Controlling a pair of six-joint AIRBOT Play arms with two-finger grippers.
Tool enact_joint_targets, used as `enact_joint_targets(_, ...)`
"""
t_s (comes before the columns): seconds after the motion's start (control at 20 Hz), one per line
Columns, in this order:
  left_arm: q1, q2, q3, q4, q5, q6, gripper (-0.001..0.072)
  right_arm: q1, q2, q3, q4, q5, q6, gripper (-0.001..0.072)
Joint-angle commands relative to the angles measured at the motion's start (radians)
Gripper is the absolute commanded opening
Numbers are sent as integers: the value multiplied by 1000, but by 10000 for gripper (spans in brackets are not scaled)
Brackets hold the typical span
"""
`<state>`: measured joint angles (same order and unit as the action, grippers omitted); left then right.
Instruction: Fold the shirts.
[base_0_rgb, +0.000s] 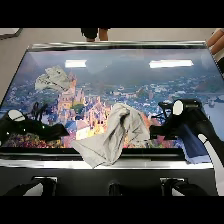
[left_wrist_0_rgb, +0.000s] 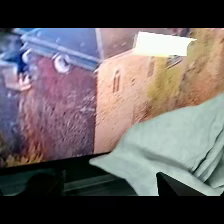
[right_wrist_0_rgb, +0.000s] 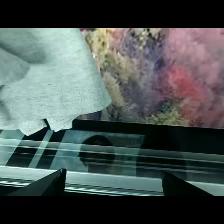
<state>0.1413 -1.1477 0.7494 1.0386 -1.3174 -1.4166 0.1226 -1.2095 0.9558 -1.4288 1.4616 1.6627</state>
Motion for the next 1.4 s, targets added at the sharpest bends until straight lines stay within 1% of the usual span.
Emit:
enact_joint_targets(0.0,21,26,-177,-81,55,42,717,0,-5,-53,30,-53,-6,674)
enact_joint_targets(0.1,-25,26,-220,-167,110,56,716,0,-5,-53,31,-87,-6,676)
enact_joint_targets(0.25,-132,6,-230,-205,170,50,717,0,-6,-54,44,-156,-11,705)
enact_joint_targets(0.35,-200,-26,-230,-250,224,44,714,0,-36,-54,93,-183,-60,713)
enact_joint_targets(0.4,-222,-43,-229,-276,248,44,687,0,-66,-54,126,-186,-88,713)
enact_joint_targets(0.45,-241,-60,-229,-299,270,44,600,0,-97,-54,153,-186,-105,714)
enact_joint_targets(0.5,-254,-73,-229,-314,287,43,577,0,-128,-54,179,-187,-116,714)
enact_joint_targets(0.55,-266,-83,-229,-317,304,36,569,0,-161,-54,209,-193,-126,714)
enact_joint_targets(0.6,-272,-87,-229,-317,313,37,450,0,-188,-54,243,-204,-138,714)
enact_joint_targets(0.65,-272,-87,-229,-317,316,37,290,0,-209,-54,266,-216,-138,713)
enact_joint_targets(0.7,-272,-86,-229,-317,315,38,163,0,-227,-54,285,-227,-137,713)
enact_joint_targets(0.75,-272,-85,-229,-317,315,47,86,0,-244,-53,301,-237,-136,710)
enact_joint_targets(0.8,-271,-84,-227,-317,313,50,38,0,-255,-53,304,-243,-121,676)
enact_joint_targets(0.85,-271,-84,-220,-315,312,60,38,0,-259,-53,301,-257,-113,495)
enact_joint_targets(0.9,-270,-83,-205,-311,301,84,36,0,-258,-52,297,-270,-110,117)
enact_joint_targets(0.95,-267,-83,-177,-291,285,93,35,-1,-256,-43,282,-272,-106,55)
enact_joint_targets(1.05,-246,-68,-96,-216,254,93,35,-1,-235,-5,220,-264,-107,53)
enact_joint_targets(1.15,-197,-30,15,-133,225,89,34,-1,-181,60,116,-256,-106,52)
enact_joint_targets(1.25,-124,27,166,-53,211,93,34,-1,-95,166,-14,-260,-106,53)
enact_joint_targets(1.35,-41,98,364,41,250,90,34,-1,12,317,-199,-307,-101,53)
